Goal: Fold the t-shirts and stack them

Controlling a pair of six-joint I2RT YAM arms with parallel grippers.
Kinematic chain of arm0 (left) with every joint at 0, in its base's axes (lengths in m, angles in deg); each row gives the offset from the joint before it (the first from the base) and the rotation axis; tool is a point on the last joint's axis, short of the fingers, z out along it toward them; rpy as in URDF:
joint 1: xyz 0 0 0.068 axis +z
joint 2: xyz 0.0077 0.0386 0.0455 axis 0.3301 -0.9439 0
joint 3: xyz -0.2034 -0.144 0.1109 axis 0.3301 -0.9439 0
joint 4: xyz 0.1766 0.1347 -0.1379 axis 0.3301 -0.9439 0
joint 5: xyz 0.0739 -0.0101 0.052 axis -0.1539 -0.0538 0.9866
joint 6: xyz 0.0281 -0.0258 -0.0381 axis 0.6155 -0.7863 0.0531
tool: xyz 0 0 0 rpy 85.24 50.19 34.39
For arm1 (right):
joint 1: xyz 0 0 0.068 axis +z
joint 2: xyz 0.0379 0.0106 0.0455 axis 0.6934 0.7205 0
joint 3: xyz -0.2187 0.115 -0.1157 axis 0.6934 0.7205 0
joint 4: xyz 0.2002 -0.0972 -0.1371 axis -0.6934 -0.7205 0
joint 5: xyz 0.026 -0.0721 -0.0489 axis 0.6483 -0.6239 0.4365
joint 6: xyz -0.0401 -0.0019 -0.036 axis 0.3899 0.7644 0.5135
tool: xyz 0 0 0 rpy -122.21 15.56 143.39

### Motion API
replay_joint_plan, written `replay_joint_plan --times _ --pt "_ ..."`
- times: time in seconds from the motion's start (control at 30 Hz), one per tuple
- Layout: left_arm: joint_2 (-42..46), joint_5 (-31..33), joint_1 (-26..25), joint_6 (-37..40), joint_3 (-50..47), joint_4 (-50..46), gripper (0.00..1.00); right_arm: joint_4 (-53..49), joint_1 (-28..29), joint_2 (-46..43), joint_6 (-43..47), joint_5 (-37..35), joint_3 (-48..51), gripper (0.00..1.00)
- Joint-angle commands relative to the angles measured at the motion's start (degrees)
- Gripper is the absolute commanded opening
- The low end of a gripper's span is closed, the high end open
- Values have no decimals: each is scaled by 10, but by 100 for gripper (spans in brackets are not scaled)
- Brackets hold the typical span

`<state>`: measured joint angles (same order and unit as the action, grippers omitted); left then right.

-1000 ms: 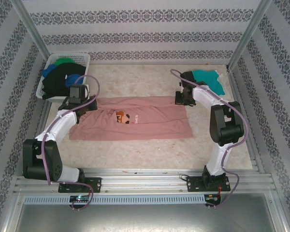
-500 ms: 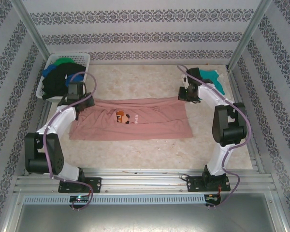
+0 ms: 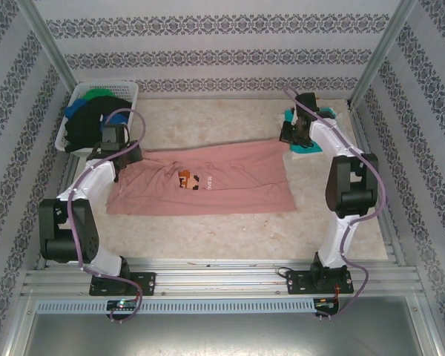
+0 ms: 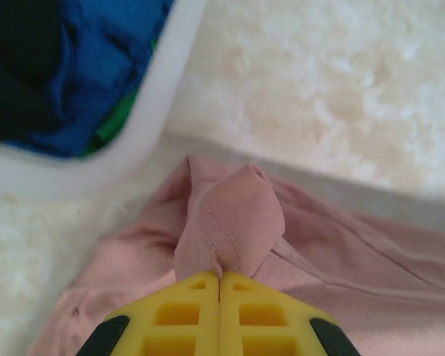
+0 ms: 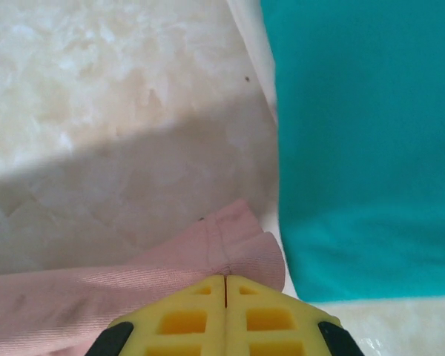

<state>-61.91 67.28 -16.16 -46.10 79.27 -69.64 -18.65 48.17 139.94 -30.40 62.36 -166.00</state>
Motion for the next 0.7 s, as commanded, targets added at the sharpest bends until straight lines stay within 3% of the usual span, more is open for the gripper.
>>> replay_joint_plan --times 0.0,0.03,0.1,0.2,0.37,0.67 --pt "24 -25 5 -8 -35 27 0 -30 16 32 -2 13 -62 18" --pt "29 -25 5 -10 -47 28 0 -40 18 36 1 12 -74 25" --pt "44 -17 6 -17 -70 26 0 -52 26 31 6 -4 -83 30" --pt "61 -7 6 -24 -87 14 0 -36 44 -6 17 -40 -33 43" --pt "58 1 6 -28 -99 14 0 7 67 -16 21 -60 53 44" --pt "54 1 6 -23 -96 19 0 -47 57 105 39 -105 -84 44"
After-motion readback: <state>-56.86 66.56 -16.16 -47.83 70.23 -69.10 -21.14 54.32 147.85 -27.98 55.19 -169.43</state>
